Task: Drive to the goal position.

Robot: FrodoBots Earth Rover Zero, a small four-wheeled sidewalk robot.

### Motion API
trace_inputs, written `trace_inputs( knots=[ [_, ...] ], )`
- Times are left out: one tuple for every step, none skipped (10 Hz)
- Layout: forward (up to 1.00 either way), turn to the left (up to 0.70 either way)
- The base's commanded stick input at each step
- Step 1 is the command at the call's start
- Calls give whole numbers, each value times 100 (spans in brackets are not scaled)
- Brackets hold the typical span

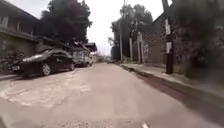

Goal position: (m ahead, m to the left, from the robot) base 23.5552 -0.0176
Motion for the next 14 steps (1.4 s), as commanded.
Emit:
trace_inputs(
  knots=[
    [70,0],
    [70,0],
    [70,0],
    [70,0],
    [70,0],
    [70,0],
    [70,0],
    [70,0],
    [70,0],
    [70,0],
    [70,0],
    [70,0],
    [70,0],
    [70,0]
  ],
)
